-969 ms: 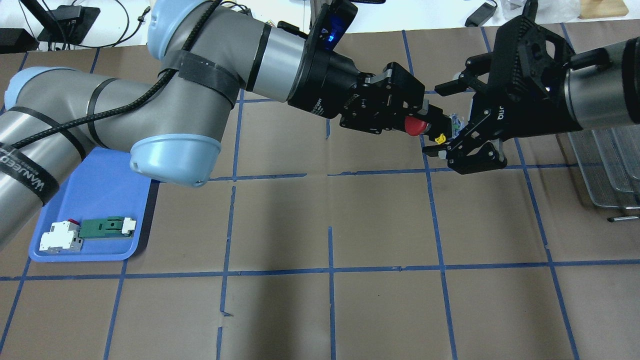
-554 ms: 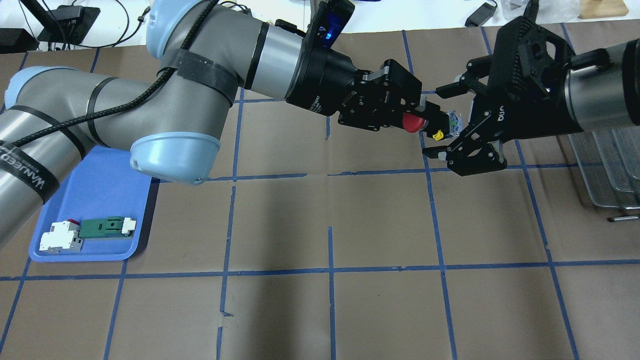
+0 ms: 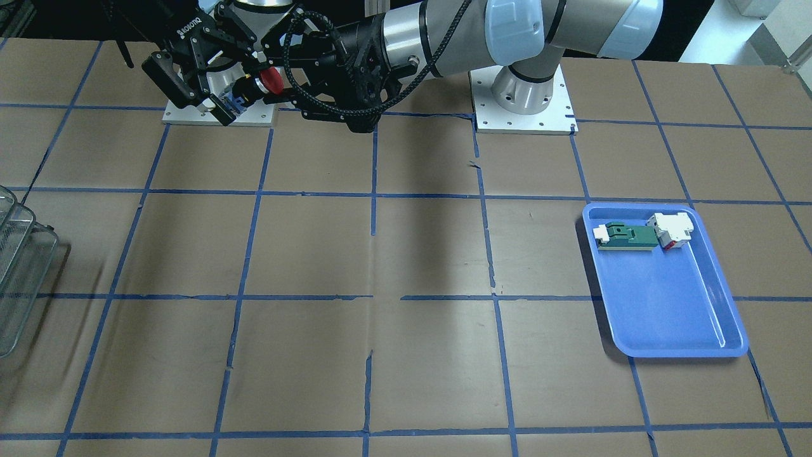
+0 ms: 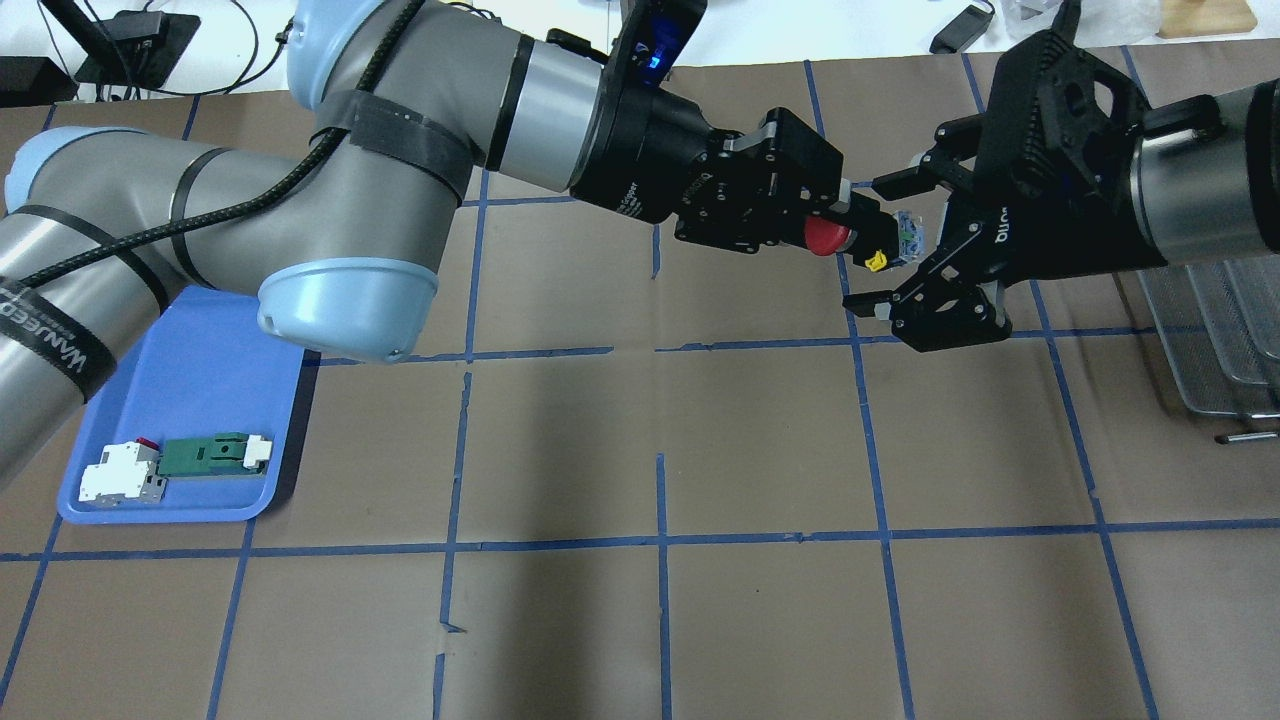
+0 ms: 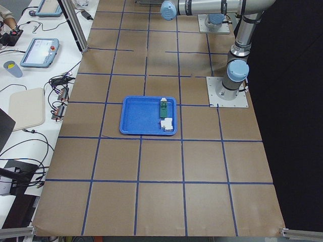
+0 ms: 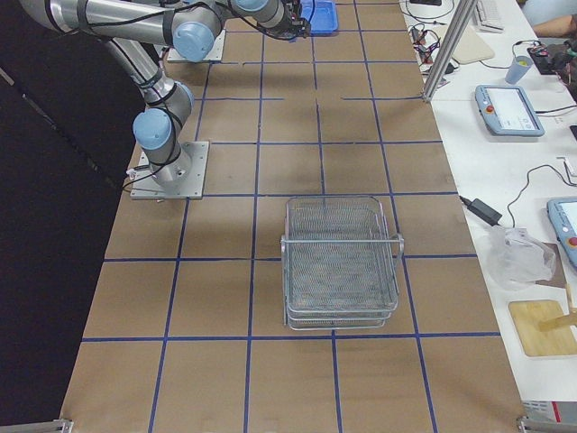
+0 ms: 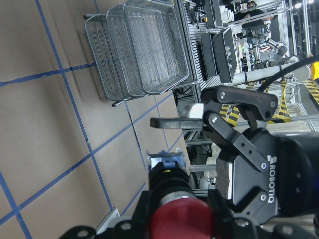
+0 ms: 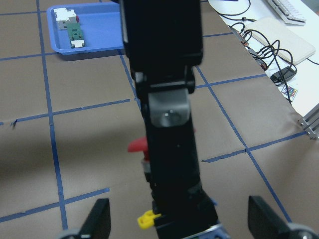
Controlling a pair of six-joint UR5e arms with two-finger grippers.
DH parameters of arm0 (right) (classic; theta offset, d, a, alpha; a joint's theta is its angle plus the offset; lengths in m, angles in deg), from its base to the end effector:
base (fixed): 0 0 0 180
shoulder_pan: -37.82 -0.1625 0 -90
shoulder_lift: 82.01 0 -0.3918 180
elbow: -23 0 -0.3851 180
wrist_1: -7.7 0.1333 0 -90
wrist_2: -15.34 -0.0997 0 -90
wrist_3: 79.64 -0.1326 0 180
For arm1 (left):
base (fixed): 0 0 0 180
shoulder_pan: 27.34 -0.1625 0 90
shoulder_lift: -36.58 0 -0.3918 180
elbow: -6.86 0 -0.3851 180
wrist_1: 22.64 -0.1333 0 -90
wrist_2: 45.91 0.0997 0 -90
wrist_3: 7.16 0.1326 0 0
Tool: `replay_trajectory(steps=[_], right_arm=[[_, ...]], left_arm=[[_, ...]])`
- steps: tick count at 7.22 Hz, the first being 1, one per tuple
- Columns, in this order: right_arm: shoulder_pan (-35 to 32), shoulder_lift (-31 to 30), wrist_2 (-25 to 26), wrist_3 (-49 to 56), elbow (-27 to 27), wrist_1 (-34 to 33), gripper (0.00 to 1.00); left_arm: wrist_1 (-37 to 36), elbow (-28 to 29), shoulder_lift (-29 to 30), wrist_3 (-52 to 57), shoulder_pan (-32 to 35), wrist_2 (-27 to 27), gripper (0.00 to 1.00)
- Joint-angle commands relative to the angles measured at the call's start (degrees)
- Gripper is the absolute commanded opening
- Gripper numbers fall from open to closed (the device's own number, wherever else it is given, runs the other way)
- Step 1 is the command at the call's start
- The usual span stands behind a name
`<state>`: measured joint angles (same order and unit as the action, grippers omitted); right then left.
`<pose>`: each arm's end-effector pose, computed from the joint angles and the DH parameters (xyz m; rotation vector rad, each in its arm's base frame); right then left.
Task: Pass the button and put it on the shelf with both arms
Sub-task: 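Close the right gripper on the button body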
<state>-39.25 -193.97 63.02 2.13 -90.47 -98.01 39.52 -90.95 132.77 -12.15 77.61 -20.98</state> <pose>0.1366 -0.3999 0.4451 -1.6015 2.1114 -0.9770 -0.3807 -0.4429 0.4284 -0.3257 -1.9657 0.0181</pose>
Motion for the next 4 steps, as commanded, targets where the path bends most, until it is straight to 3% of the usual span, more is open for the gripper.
replay_trajectory(steps=[1, 2, 3, 4], right_arm=[[0.1, 0.0, 0.6, 0.0, 0.2, 0.0, 0.46], [0.1, 0.0, 0.8, 0.0, 0.3, 0.0, 0.15], [0.0, 0.0, 0.9, 0.0, 0.5, 0.1, 0.00], [0.1, 0.0, 0.9, 0.0, 0.5, 0.1, 0.00]], left_arm=[[0.0, 0.0, 0.0, -0.4, 0.0, 0.0, 0.00], [0.0, 0.0, -0.1, -0.4, 0.0, 0.0, 0.00], [0.0, 0.0, -0.3, -0.5, 0.0, 0.0, 0.00], [0.0, 0.0, -0.4, -0.8, 0.1, 0.0, 0.00]])
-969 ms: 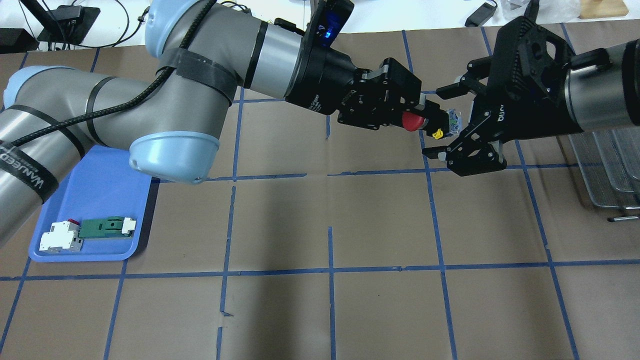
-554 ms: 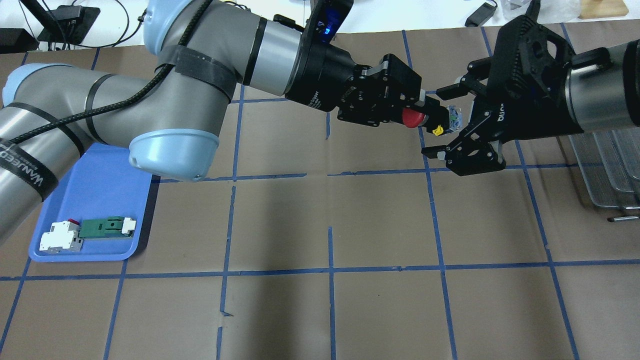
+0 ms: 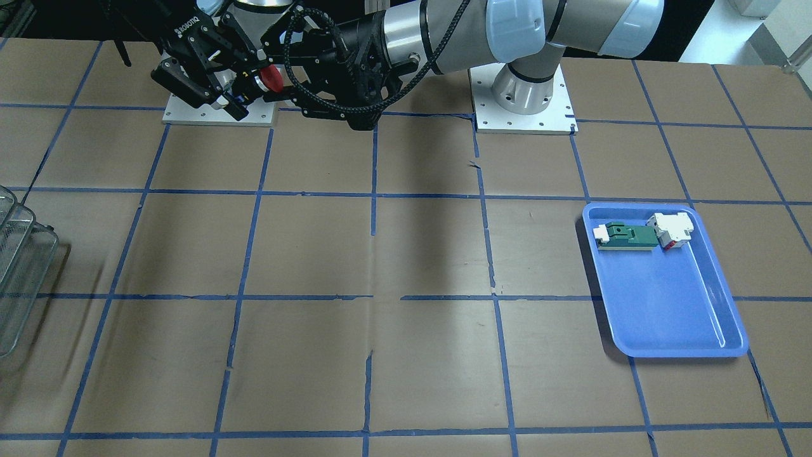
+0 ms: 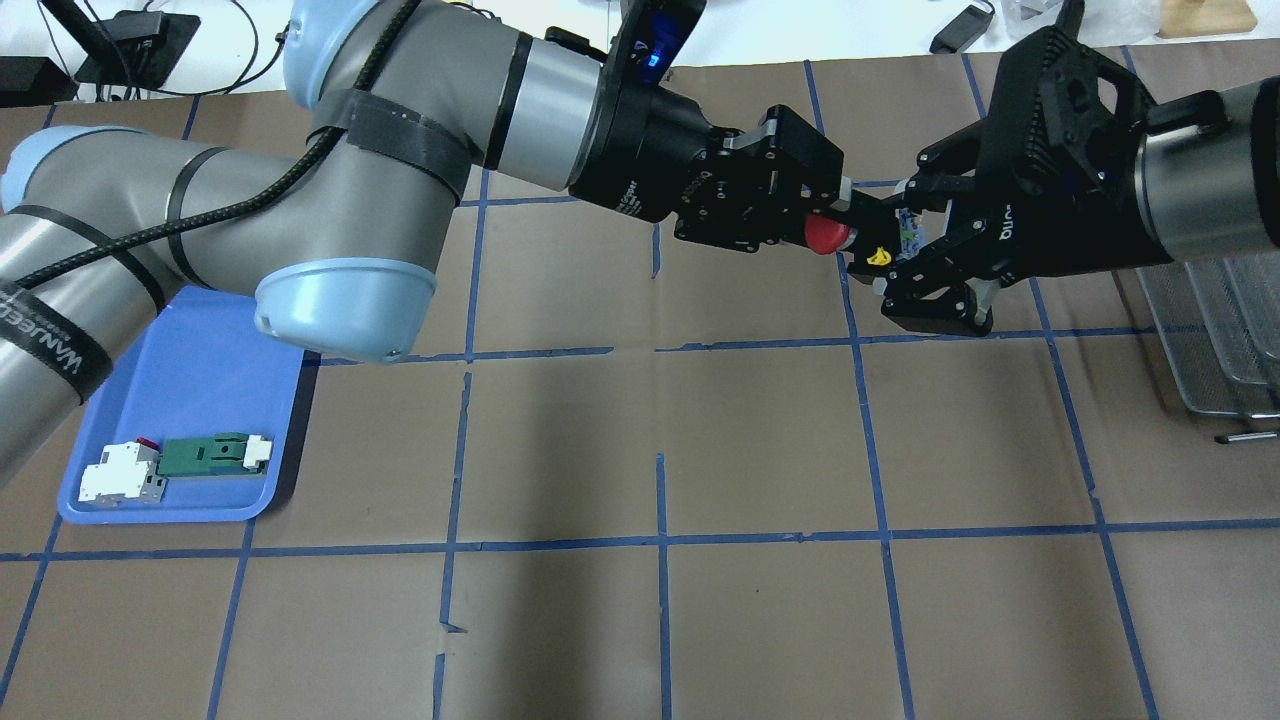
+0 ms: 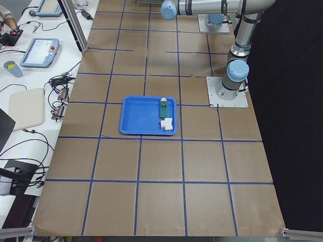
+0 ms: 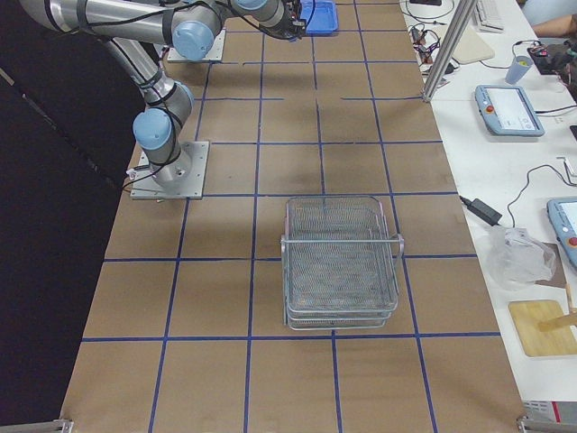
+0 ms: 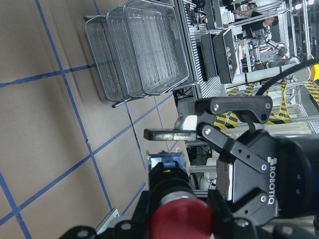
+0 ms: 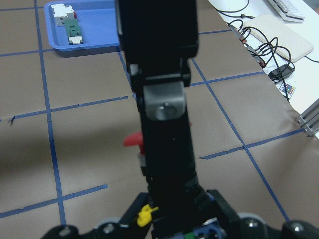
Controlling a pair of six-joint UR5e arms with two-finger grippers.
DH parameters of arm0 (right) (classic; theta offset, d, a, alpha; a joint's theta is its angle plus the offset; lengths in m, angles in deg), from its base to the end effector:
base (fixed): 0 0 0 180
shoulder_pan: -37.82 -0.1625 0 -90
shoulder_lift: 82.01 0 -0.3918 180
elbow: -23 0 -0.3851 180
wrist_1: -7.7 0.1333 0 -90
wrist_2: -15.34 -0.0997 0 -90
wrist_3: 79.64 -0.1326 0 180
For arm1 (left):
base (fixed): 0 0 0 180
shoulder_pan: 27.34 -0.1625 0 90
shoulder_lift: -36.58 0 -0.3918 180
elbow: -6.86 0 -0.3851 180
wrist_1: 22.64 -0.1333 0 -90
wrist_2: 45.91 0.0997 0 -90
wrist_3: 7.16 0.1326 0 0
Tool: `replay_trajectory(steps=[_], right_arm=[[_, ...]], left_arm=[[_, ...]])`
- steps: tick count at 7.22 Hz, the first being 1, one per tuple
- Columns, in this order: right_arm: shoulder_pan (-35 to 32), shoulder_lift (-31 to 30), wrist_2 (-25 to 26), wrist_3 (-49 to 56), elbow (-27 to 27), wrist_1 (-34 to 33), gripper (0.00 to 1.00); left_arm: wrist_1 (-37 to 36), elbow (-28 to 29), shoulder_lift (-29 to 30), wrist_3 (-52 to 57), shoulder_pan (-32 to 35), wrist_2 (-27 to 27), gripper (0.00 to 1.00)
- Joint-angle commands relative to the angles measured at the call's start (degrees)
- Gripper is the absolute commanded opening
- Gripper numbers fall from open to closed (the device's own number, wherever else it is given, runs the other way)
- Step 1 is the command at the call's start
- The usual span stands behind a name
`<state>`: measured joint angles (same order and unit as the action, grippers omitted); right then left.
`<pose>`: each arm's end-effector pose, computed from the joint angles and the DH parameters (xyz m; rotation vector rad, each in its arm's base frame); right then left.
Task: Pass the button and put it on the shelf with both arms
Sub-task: 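Close the right gripper on the button body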
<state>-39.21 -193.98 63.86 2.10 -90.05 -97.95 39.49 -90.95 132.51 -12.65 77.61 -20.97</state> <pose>0.1347 -0.4004 0.4475 -1.6109 2.1257 -0.9727 -0.3804 -0.4417 0.4309 -0.3202 -1.9662 0.0175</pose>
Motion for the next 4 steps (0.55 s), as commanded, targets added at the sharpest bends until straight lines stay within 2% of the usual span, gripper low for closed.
replay_trajectory(steps=[1, 2, 3, 4], right_arm=[[0.0, 0.0, 0.1, 0.0, 0.1, 0.0, 0.00], [0.0, 0.1, 0.1, 0.0, 0.1, 0.0, 0.00], [0.0, 0.1, 0.1, 0.0, 0.2, 0.0, 0.00], [0.0, 0.2, 0.2, 0.0, 0.2, -0.1, 0.00]], left_arm=[[0.0, 0.0, -0.2, -0.3, 0.1, 0.0, 0.00], [0.0, 0.0, -0.4, -0.4, 0.2, 0.5, 0.39], [0.1, 0.0, -0.4, -1.3, 0.3, 0.5, 0.99], [0.0, 0.1, -0.4, -2.8, 0.3, 0.6, 1.00]])
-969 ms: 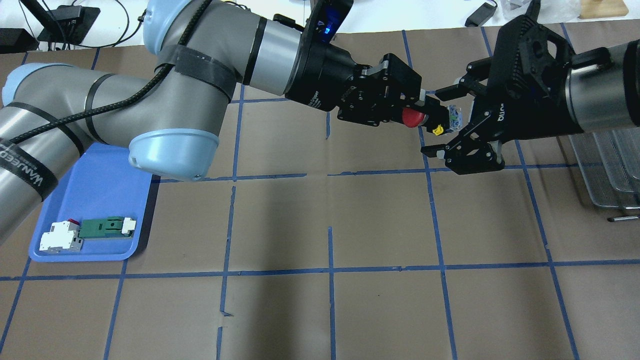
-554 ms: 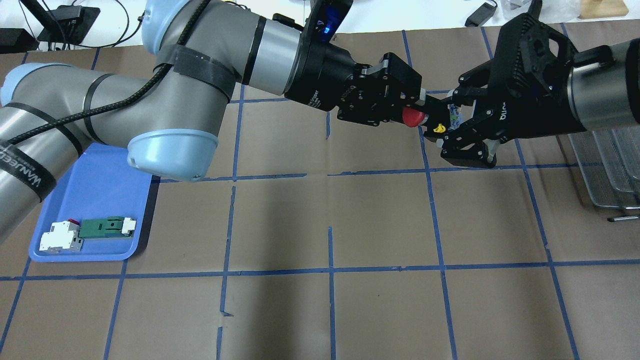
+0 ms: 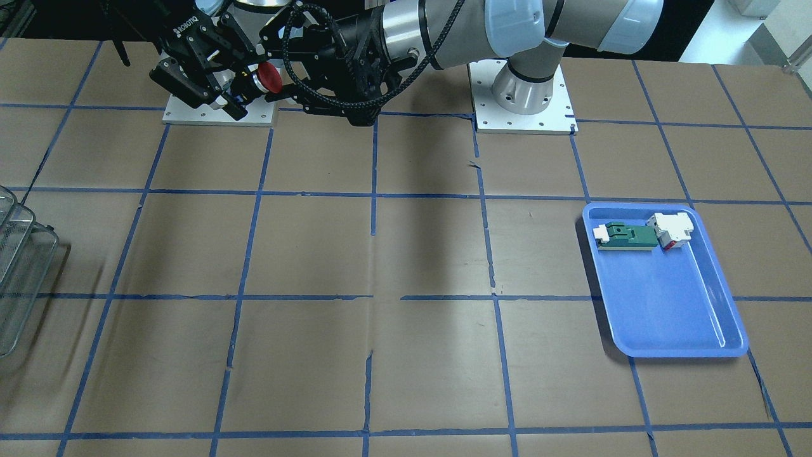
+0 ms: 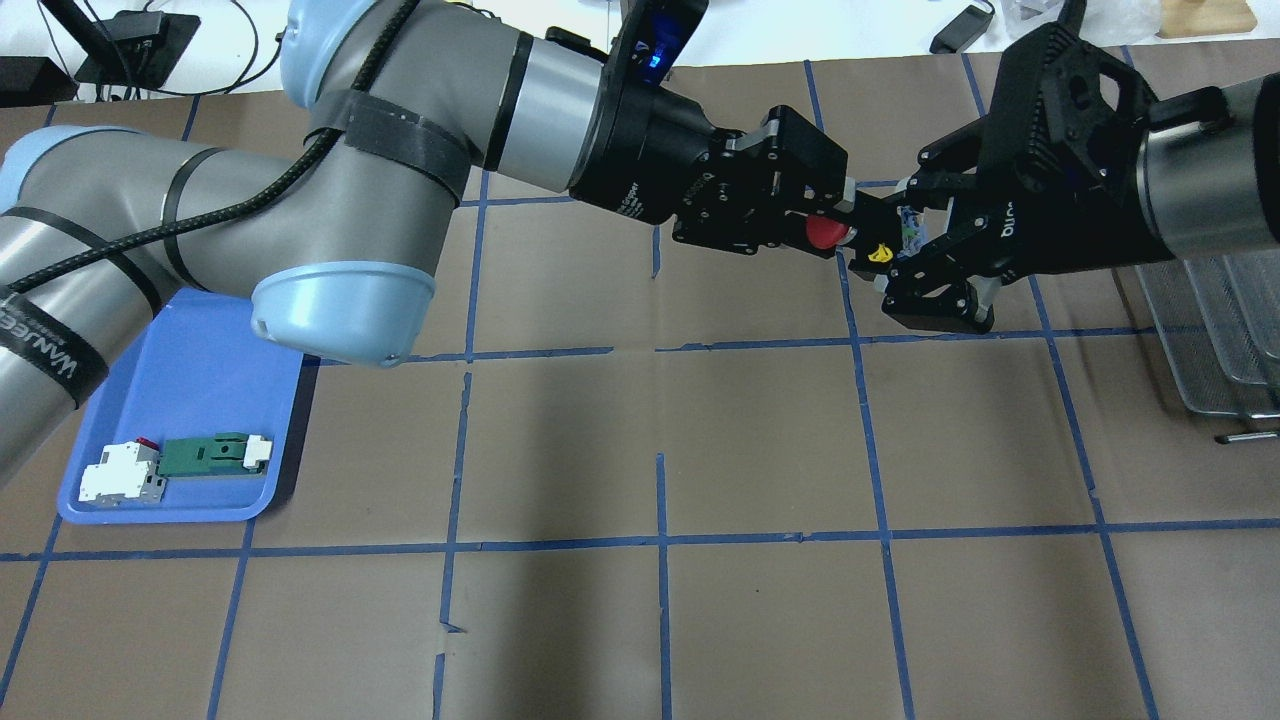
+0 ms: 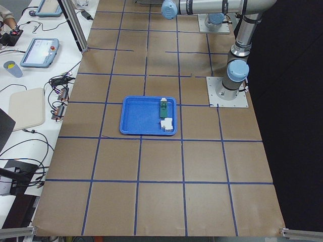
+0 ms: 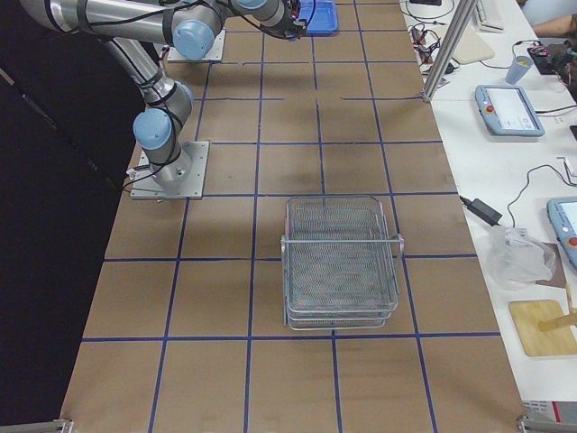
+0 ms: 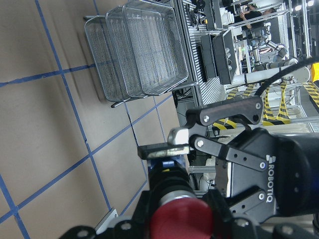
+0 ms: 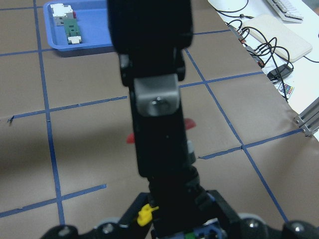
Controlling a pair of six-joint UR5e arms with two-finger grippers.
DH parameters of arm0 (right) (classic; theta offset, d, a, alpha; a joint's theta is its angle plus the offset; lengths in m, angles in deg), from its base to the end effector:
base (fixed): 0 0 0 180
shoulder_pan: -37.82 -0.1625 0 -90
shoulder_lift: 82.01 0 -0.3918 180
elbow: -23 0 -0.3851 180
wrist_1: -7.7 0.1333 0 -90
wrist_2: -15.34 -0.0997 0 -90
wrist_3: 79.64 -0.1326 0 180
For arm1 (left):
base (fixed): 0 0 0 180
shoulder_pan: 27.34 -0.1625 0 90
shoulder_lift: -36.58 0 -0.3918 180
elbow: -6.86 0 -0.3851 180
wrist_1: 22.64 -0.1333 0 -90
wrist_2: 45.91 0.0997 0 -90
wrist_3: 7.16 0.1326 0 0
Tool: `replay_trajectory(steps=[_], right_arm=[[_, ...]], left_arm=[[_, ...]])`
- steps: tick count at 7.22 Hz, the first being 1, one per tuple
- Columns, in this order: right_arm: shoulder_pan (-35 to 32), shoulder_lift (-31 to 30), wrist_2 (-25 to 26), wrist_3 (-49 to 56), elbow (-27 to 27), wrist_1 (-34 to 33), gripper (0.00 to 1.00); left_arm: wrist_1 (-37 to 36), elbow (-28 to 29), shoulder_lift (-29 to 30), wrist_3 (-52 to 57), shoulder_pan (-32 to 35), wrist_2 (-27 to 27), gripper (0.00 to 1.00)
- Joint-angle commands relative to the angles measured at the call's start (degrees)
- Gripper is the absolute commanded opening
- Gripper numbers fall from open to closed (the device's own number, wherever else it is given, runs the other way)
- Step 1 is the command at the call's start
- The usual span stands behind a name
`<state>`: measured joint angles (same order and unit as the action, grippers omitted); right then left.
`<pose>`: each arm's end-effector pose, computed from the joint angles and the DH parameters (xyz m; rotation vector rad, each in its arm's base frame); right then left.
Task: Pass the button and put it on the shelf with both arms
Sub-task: 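Open the left gripper and pull it back while the right gripper carries the button away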
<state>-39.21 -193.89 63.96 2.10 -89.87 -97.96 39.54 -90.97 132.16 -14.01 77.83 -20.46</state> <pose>0.1344 -0.4011 0.4484 -1.6128 2.1272 -0.9732 -0.3812 -0.4390 0.4328 -0.3034 -1.9769 0.0069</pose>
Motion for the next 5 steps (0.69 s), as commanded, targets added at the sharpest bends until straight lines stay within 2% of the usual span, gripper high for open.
replay_trajectory(steps=[1, 2, 3, 4, 5], right_arm=[[0.0, 0.3, 0.9, 0.2, 0.2, -0.1, 0.00], [0.5, 0.8, 4.1, 0.5, 0.9, -0.8, 0.00], [1.1, 1.1, 6.6, 0.0, 1.0, -0.8, 0.00], [4.5, 2.1, 8.8, -0.1, 1.0, -0.6, 0.00], [9.7, 3.6, 9.3, -0.7, 1.2, -0.4, 0.00]], left_arm=[[0.0, 0.3, -0.3, -2.4, -0.1, 0.5, 1.00], [0.7, 2.4, -0.6, -4.3, -0.6, 2.0, 1.00], [3.4, 5.2, -0.8, -5.8, -2.3, 10.5, 1.00], [11.0, 8.7, -1.6, -5.8, -3.7, 17.3, 1.00], [19.4, 12.3, -1.9, -5.6, -5.0, 29.0, 1.00]])
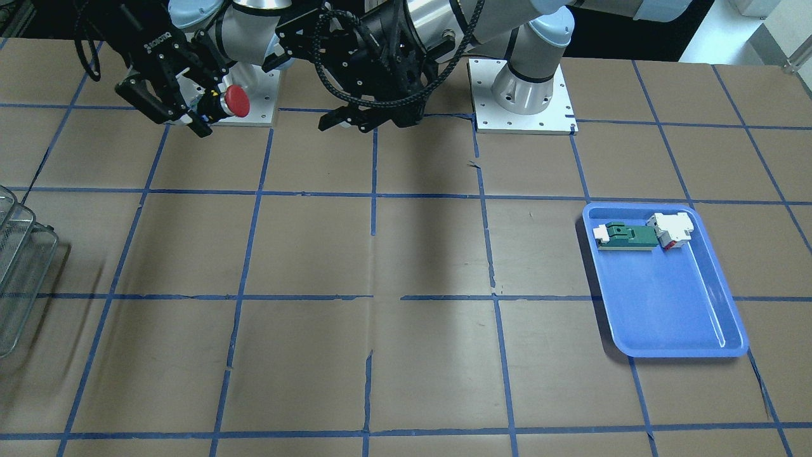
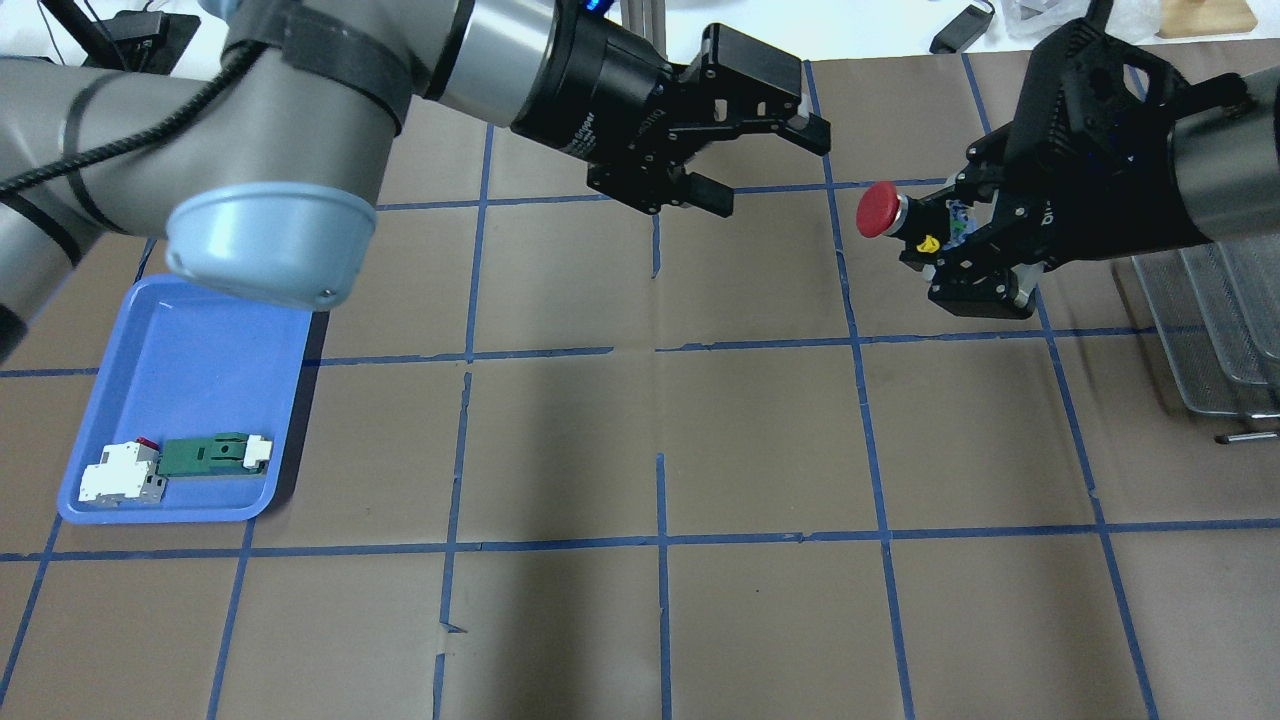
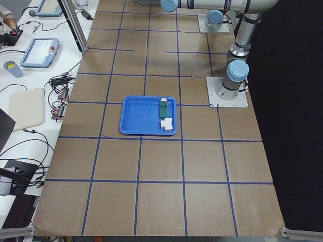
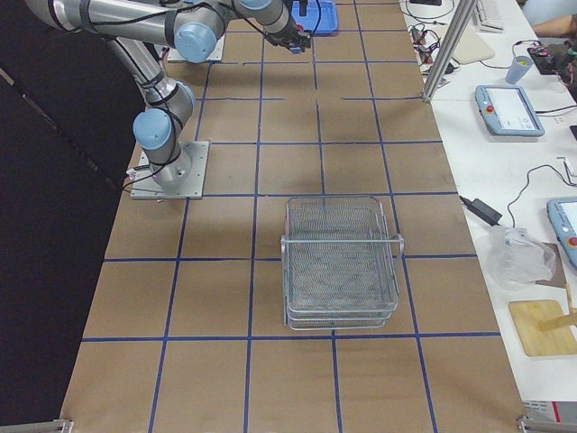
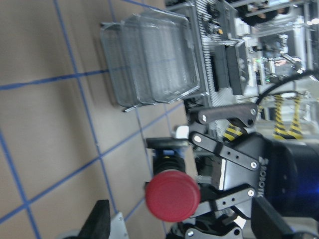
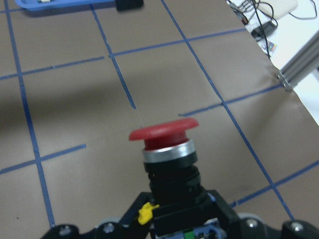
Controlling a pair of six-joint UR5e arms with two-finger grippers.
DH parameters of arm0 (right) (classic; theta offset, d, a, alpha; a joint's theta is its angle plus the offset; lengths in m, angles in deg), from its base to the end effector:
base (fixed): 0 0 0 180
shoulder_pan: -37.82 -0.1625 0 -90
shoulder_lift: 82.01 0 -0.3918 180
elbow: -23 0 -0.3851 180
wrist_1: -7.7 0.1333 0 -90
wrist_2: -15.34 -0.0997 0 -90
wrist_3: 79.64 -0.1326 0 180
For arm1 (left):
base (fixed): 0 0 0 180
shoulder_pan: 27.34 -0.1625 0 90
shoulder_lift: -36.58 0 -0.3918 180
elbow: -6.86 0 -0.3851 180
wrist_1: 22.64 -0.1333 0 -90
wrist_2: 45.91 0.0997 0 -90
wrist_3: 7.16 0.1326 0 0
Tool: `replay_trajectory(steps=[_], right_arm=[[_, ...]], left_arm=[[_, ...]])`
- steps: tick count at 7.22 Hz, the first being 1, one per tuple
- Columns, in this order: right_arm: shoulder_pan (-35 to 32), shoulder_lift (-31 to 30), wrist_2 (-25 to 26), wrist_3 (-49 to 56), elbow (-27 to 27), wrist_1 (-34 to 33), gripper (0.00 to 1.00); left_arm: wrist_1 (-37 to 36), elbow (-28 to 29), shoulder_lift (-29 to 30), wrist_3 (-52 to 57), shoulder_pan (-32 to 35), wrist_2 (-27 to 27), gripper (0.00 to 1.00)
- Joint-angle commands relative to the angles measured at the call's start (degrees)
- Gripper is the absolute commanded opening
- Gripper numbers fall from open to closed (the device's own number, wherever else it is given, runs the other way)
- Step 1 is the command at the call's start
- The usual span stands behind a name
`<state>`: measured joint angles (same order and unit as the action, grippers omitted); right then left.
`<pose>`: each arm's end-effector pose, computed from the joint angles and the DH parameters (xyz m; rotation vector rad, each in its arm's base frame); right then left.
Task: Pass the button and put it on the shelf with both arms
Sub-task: 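Open the left gripper and pull it back while the right gripper carries the button away, then lower the button into the wire mesh basket with the right gripper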
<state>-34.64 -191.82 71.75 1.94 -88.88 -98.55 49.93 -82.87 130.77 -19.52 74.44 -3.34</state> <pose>0.0838 -0.4206 0.4345 -1.5820 2.3305 -0.8737 -0.3344 -0.4724 0.4630 -0.1074 -2.2867 0.0548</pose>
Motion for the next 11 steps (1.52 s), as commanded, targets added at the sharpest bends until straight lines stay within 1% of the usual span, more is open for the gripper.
replay_trajectory(steps=[1, 2, 3, 4, 5, 6, 7, 8, 9, 10, 11], right_arm=[[9.5, 4.3, 3.5, -2.8, 0.6, 0.2, 0.00], [12.1, 7.8, 5.6, -3.0, 2.6, 0.1, 0.00], [13.7, 11.4, 9.3, -2.7, 6.4, 0.3, 0.00], [15.9, 14.4, 12.6, -2.0, 9.5, 0.5, 0.00], [17.9, 17.3, 14.8, 1.4, 11.2, 1.5, 0.00], [20.8, 19.0, 15.5, 8.6, 11.7, 0.8, 0.00], [24.5, 21.9, 17.0, 9.3, 12.5, 0.4, 0.00], [27.4, 25.3, 18.9, 8.2, 15.1, 0.1, 0.00], [28.2, 29.3, 19.3, 0.7, 16.8, 0.1, 0.00], [28.3, 31.0, 21.0, -10.3, 17.0, 0.3, 0.00], [28.3, 31.1, 24.1, -21.3, 16.7, 0.3, 0.00]], left_arm=[[15.6, 6.6, -0.5, 0.6, -2.6, 21.9, 1.00], [18.6, 6.9, -0.6, 1.4, -3.6, 34.4, 1.00], [18.7, 6.7, -0.6, 2.9, -4.2, 43.7, 1.00], [19.2, 6.0, -0.8, 5.1, -4.2, 47.3, 1.00], [18.9, 6.0, -0.8, 7.3, -4.7, 48.1, 1.00], [18.9, 6.0, -0.8, 9.2, -4.7, 48.1, 1.00], [18.8, 6.0, -0.7, 9.2, -4.8, 48.0, 1.00], [18.8, 6.0, -0.7, 9.2, -4.8, 48.0, 1.00], [18.7, 6.0, -0.6, 9.3, -4.8, 47.9, 1.00], [18.7, 6.0, -0.5, 9.3, -4.9, 47.7, 1.00], [18.7, 6.0, -0.5, 9.3, -5.0, 47.7, 1.00]])
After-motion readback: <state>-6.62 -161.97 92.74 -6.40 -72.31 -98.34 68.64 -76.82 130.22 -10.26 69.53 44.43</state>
